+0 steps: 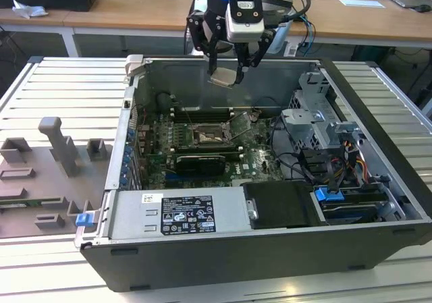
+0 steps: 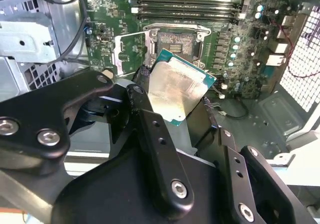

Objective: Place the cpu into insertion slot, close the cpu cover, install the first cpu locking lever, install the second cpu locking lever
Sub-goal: 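Place the cpu into insertion slot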

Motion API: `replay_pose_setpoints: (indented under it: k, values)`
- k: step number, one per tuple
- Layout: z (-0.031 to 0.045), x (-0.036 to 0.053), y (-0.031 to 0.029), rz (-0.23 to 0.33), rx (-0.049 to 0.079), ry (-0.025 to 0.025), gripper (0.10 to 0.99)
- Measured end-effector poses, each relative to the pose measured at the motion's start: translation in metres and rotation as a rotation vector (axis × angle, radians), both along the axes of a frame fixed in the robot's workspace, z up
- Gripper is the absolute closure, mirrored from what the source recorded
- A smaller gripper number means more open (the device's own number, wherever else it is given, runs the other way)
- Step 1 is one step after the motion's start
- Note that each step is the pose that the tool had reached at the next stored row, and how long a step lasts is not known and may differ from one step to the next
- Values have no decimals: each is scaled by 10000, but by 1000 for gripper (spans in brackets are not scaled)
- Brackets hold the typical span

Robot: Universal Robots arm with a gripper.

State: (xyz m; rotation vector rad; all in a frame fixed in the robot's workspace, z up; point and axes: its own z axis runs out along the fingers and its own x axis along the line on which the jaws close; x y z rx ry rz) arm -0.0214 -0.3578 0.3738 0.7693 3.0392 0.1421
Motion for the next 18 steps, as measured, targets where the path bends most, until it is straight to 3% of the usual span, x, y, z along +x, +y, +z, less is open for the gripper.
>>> replay_pose_setpoints:
  k: [18]
  values:
    - [-14, 0, 0, -1165, 1, 0, 545]
